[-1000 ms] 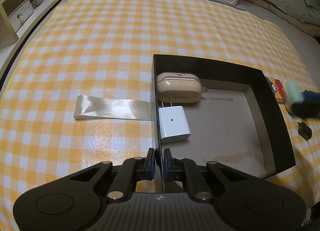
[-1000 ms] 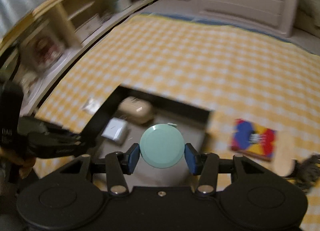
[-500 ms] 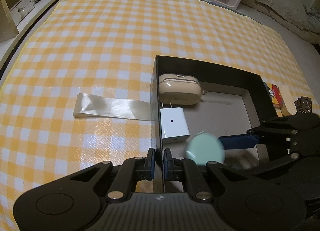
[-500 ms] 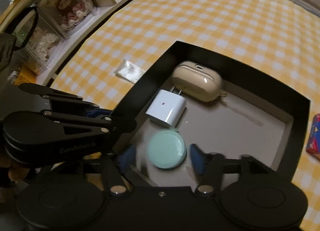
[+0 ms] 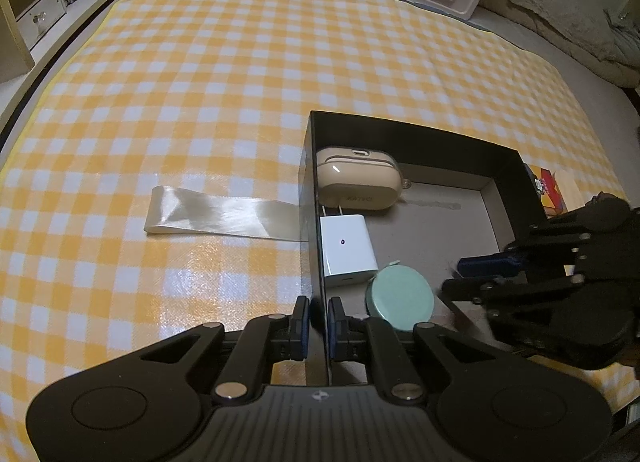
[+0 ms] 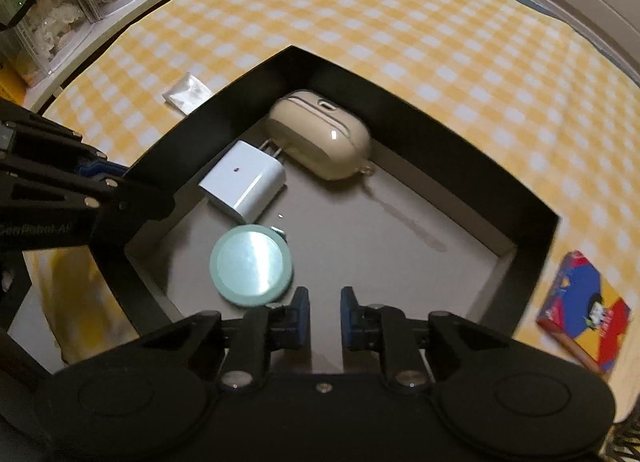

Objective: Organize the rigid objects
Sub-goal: 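Carry the mint-green compact into the box beside the charger and release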

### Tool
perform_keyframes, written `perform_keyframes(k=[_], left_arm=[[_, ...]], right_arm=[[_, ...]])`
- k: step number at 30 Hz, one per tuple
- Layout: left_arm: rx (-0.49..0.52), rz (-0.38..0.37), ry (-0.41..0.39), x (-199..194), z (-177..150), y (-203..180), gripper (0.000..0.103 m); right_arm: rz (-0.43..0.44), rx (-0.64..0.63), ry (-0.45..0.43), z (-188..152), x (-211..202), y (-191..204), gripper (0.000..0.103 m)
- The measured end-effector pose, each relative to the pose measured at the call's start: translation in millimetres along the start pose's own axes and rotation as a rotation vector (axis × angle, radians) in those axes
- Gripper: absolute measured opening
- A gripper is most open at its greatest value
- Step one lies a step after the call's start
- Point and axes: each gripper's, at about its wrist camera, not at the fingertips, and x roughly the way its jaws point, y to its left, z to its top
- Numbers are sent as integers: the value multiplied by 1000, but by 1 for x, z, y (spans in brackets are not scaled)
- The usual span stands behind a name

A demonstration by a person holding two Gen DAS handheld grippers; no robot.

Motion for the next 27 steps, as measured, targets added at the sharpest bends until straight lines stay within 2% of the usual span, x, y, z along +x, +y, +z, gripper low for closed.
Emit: perform_keyframes(k=[7,17,19,24,26,27], left_arm=[[-1,-1,0,1,1,-1,10],[-1,1,1,1,-1,-2,10],[-2,0,1,1,0,-2,10],[-1,2,1,1,-1,-3,10],[2,4,0,1,-1,-2,10],[3,5,1,1,0,-2,10]], right_arm=[[104,-39,-31,8,2,23,14],[133,-7,-29,12,-4,23,15],[139,10,-49,12,-13,20,22],[145,61,-119,9,-42,9,28],[135,78,-151,6,-55,6,36],[128,83,-164,5,-60,4,44]])
